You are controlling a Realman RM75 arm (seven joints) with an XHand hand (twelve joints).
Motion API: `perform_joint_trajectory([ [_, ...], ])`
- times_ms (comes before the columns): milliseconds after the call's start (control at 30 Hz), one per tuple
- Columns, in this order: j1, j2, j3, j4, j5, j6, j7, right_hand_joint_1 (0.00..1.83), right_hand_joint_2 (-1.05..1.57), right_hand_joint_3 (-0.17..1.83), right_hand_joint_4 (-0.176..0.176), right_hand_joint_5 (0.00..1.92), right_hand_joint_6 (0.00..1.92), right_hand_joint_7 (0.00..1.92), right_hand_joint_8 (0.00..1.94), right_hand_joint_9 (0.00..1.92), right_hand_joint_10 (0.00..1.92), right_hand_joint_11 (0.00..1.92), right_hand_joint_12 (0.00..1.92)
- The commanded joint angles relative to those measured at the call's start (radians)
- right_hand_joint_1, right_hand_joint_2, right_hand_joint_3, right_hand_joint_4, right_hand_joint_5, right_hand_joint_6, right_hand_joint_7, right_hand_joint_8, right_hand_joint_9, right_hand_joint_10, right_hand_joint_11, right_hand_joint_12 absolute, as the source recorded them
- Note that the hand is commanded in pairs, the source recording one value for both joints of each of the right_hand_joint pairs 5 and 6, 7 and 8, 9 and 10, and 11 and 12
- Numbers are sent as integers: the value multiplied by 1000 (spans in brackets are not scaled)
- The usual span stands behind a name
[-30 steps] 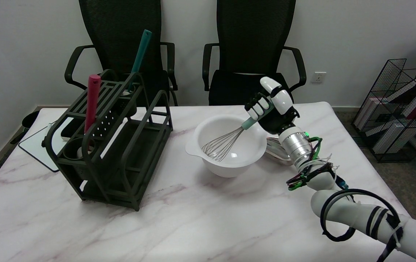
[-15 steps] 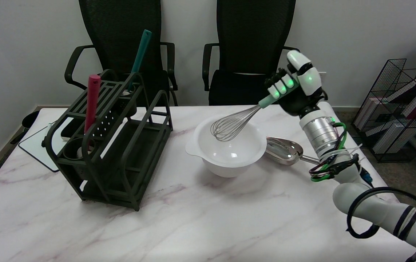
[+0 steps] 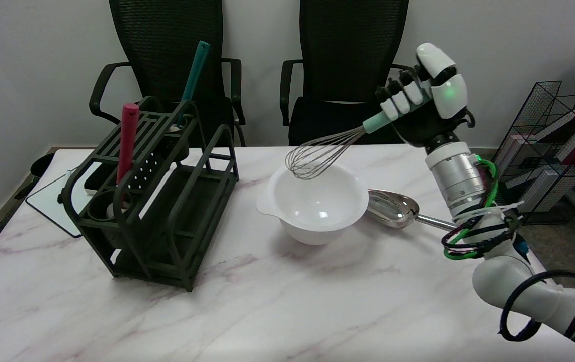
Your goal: Pick up the whisk.
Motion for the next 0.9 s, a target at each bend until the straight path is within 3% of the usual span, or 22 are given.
perform_joint_trajectory([
  [33,-377,-96,467,40,-155,289,-91,997,1571,704,0,1920,1920,1920,1920,1920,1920,1920,1920],
  [133,-435,-130,546,95,-151,322,-172,998,1571,680,0,1920,1920,1920,1920,1920,1920,1920,1920],
  [300,-459,-149,523,149,-118,345,-240,999,1571,676,0,1920,1920,1920,1920,1920,1920,1920,1920],
  [633,-345,-83,227,266,-136,399,-360,996,1571,595,0,1920,1920,1920,1920,1920,1920,1920,1920],
  [900,-252,-39,152,278,-185,411,-514,991,1571,476,0,1920,1920,1920,1920,1920,1920,1920,1920],
])
